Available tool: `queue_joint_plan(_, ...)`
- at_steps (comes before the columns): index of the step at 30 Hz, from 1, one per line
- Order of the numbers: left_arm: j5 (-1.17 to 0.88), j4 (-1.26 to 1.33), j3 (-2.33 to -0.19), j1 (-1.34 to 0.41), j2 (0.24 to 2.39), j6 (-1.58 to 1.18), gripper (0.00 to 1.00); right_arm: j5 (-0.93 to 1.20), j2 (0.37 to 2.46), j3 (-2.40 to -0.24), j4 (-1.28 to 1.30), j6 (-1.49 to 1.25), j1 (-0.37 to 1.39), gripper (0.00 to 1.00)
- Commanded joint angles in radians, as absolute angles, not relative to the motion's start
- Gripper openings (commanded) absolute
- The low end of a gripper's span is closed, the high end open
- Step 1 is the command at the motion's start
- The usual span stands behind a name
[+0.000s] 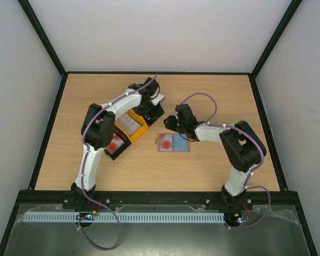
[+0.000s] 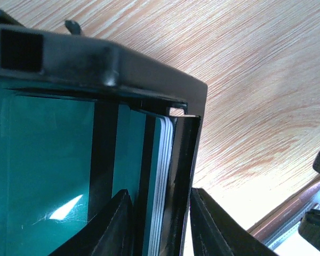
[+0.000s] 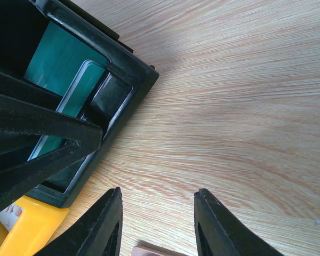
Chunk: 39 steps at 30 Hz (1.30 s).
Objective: Put the credit cards into the card holder
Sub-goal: Pick up the credit card from the storage box.
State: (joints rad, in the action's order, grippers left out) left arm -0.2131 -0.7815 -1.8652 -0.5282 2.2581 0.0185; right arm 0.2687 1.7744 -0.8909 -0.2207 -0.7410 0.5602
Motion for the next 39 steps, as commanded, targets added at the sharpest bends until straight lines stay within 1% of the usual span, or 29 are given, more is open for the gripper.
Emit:
queue_joint_plan(1, -0.225, -0.825, -1.884, -0.534, 2.205, 0.025, 0.3, 0.259, 1.776, -0.888, -0.218, -0.738, 0.555, 0.37)
queue_joint_plan(5, -0.231, -0.827, -1.883, -0.534, 2.2, 0.022, 0.27, 0.259, 1.785, -0.889, -0.216, -0.738, 0.555, 0.37)
queue_joint_plan(11, -0.222, -0.836, -1.884, -0.533, 2.196, 0.021, 0.25, 0.26, 1.791, -0.886, -0.216, -0.742, 0.555, 0.37)
queue_joint_plan(18, -0.214, -0.854, -1.89, -0.533, 2.182, 0.02, 0.25, 0.263, 1.801, -0.889, -0.216, -0.739, 0.555, 0.37)
queue_joint_plan(23, -0.206, -0.859, -1.883, -0.532, 2.173, 0.02, 0.2, 0.268, 1.805, -0.891, -0.216, -0.739, 0.555, 0.37)
queue_joint_plan(29, -0.201, -0.868, -1.878, -0.533, 2.156, 0.016, 0.2, 0.267, 1.806, -0.891, -0.215, -0.739, 0.555, 0.37)
queue_joint_plan(39, -0.198, -0.868, -1.875, -0.533, 2.146, 0.018, 0.11, 0.267, 1.807, -0.894, -0.211, -0.743, 0.555, 0.37)
